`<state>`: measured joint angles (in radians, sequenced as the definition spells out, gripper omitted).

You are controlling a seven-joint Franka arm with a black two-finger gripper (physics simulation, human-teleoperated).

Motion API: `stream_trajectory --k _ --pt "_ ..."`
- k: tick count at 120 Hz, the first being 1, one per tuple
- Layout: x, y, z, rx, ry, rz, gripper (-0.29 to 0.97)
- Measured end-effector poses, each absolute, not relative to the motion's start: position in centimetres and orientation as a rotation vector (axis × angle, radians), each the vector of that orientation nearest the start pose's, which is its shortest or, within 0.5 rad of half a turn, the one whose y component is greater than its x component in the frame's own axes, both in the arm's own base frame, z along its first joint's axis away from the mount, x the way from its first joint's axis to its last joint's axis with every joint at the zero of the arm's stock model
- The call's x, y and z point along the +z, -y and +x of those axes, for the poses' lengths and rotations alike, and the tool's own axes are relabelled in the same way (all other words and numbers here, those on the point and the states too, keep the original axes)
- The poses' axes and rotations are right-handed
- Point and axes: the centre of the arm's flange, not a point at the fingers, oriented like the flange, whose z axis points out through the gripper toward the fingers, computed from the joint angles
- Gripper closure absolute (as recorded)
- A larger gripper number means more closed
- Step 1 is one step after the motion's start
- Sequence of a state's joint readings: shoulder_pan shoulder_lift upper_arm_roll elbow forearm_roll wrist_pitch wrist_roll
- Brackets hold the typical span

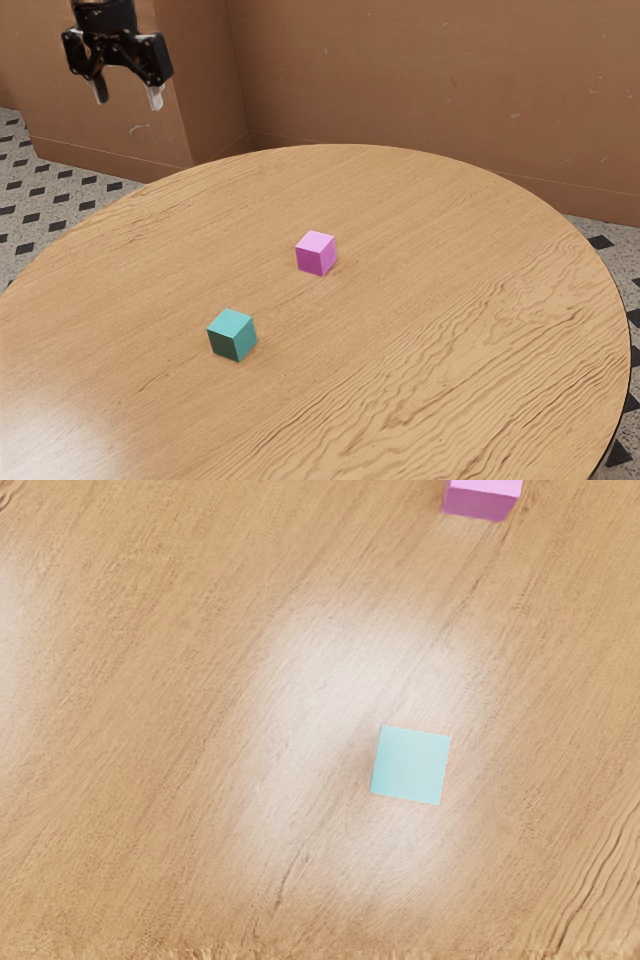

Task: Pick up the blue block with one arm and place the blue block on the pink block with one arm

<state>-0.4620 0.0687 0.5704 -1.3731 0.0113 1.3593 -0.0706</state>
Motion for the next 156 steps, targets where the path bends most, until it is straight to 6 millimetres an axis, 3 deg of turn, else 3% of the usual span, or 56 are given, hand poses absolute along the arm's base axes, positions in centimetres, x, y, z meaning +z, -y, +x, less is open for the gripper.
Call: stream_trajectory --k 6,12,15,19,29,44,54,68,83,98,109,132,147,156 --pt "61.4 -4.9 54.7 0.186 0.266 -3.087 0.02" --pt "53.1 -5.1 54.2 0.29 0.255 -3.082 0.02" --pt "49.5 -5.0 53.1 0.329 0.245 -3.088 0.02" --pt "46.2 -4.8 51.3 0.357 0.232 -3.106 0.02" --pt "41.5 -5.0 47.2 0.347 0.233 -3.158 0.02" --pt "36.8 -3.6 45.0 0.236 0.17 -3.159 0.02" --pt "36.0 -1.1 45.2 0.114 0.069 -3.153 0.02" --pt "36.7 2.0 46.5 -0.07 -0.091 -3.138 0.02" --pt "36.8 0.8 48.4 -0.172 -0.075 -3.13 0.02" --pt "37.5 -0.2 49.0 -0.245 -0.064 -3.099 0.02" --pt "37.4 0.6 49.2 -0.26 -0.086 -3.088 0.02" --pt "33.9 1.3 49.9 -0.225 -0.088 -3.123 0.02" --pt "36.1 1.8 52.0 -0.25 -0.122 -3.133 0.02" --pt "35.6 1.9 53.3 -0.183 -0.152 -3.133 0.02"
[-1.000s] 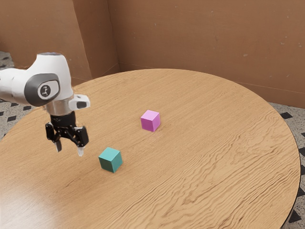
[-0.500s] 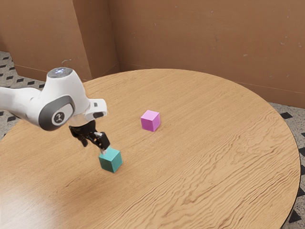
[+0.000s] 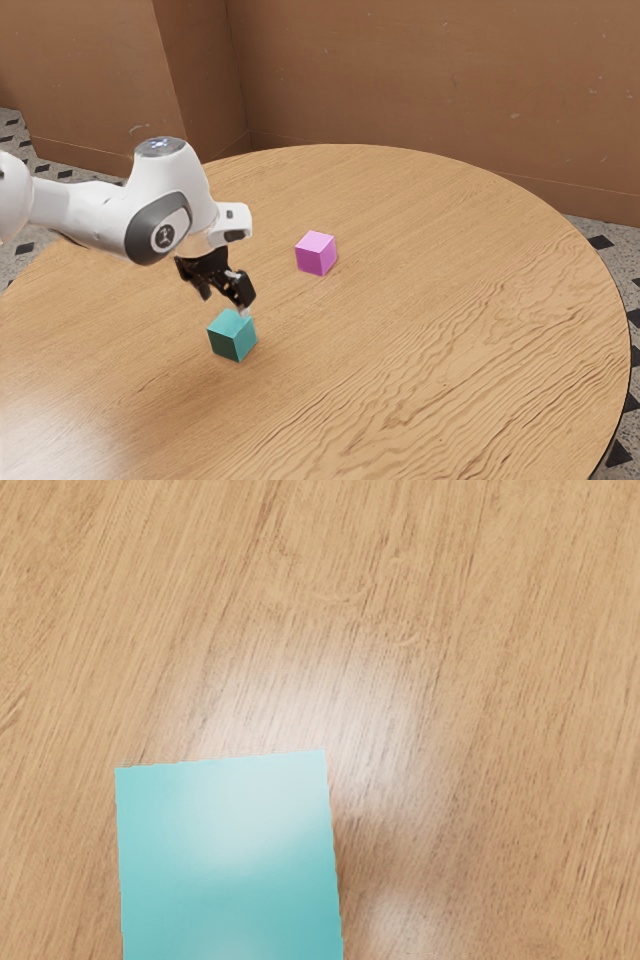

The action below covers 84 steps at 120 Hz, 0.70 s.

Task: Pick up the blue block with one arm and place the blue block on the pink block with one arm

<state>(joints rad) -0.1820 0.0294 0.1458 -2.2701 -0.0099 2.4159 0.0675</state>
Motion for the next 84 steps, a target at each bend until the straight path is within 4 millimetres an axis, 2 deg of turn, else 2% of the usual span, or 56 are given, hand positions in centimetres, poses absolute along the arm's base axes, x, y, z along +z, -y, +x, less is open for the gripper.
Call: stream_trajectory --k 8,28,54,84 --pt "34.7 1.6 53.4 -0.115 -0.168 -3.134 0.02" --pt "32.5 -0.7 53.1 0.002 -0.151 -3.136 0.02" --pt "31.1 -0.2 53.5 0.04 -0.218 -3.135 0.02" --pt "30.6 -0.6 55.5 0.018 -0.194 -3.18 0.02"
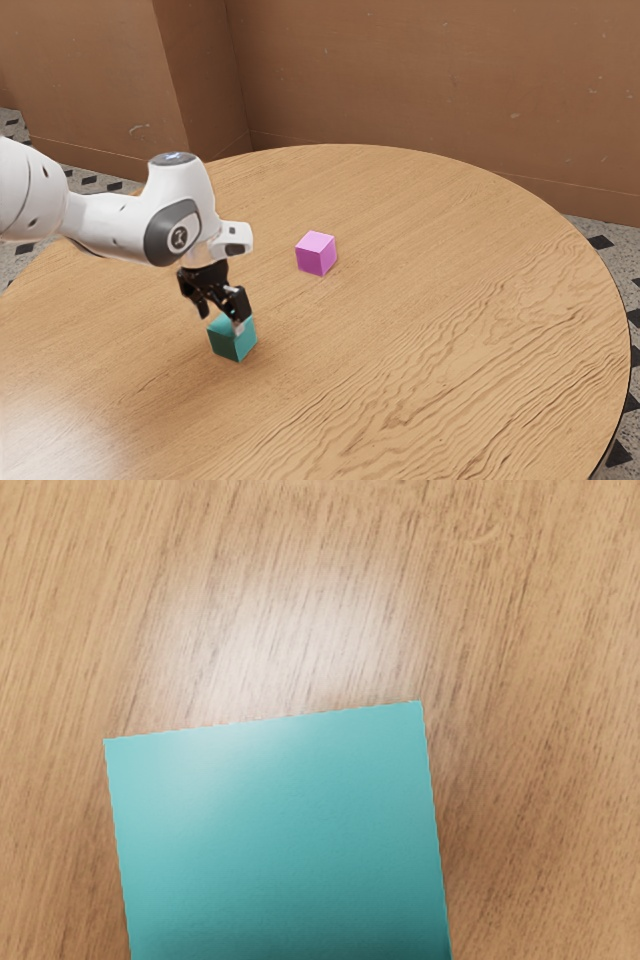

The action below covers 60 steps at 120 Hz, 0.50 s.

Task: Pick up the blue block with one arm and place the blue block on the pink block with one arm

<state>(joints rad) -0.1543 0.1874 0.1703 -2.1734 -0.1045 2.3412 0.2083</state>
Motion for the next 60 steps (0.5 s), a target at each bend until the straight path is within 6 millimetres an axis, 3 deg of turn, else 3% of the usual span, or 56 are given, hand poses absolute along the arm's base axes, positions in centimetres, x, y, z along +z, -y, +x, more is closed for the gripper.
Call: stream_trajectory --k 60 --pt "29.4 -0.7 56.8 -0.01 -0.393 -3.165 0.02"
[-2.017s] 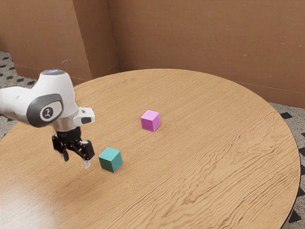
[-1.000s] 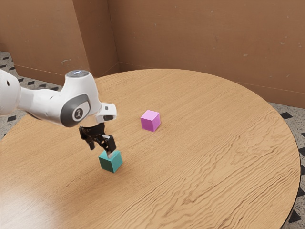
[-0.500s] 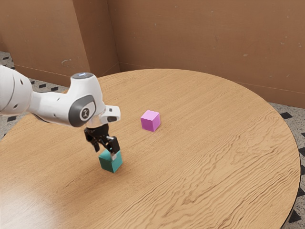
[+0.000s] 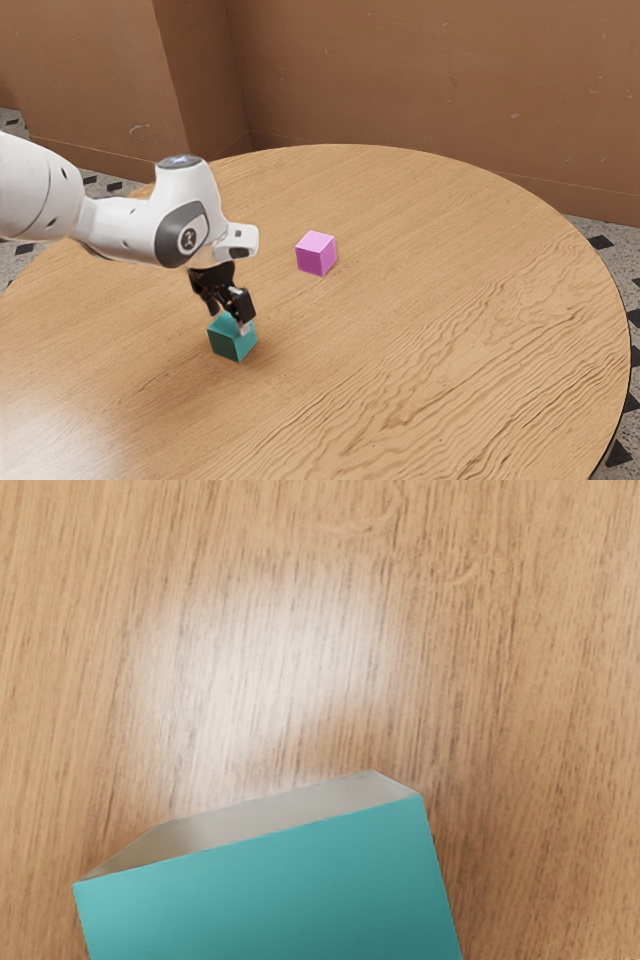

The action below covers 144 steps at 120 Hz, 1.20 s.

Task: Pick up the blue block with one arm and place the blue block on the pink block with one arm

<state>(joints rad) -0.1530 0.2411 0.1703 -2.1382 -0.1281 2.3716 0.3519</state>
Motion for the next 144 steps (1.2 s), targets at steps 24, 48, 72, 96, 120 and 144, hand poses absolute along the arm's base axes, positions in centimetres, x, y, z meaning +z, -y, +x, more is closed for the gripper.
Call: stream_trajectory --k 24,48,72,96,120,144 --pt "28.5 -0.8 56.7 0.004 -0.432 -3.171 0.02" --pt "27.3 -1.2 56.7 0.009 -0.391 -3.205 0.02" --pt "26.7 -1.6 56.8 0.017 -0.335 -3.216 0.02" --pt "26.4 -2.0 57.0 0.019 -0.278 -3.218 0.02" --pt "26.2 -1.9 57.3 0.011 -0.22 -3.22 0.02" --pt "25.9 -2.1 57.3 0.019 -0.169 -3.222 0.02"
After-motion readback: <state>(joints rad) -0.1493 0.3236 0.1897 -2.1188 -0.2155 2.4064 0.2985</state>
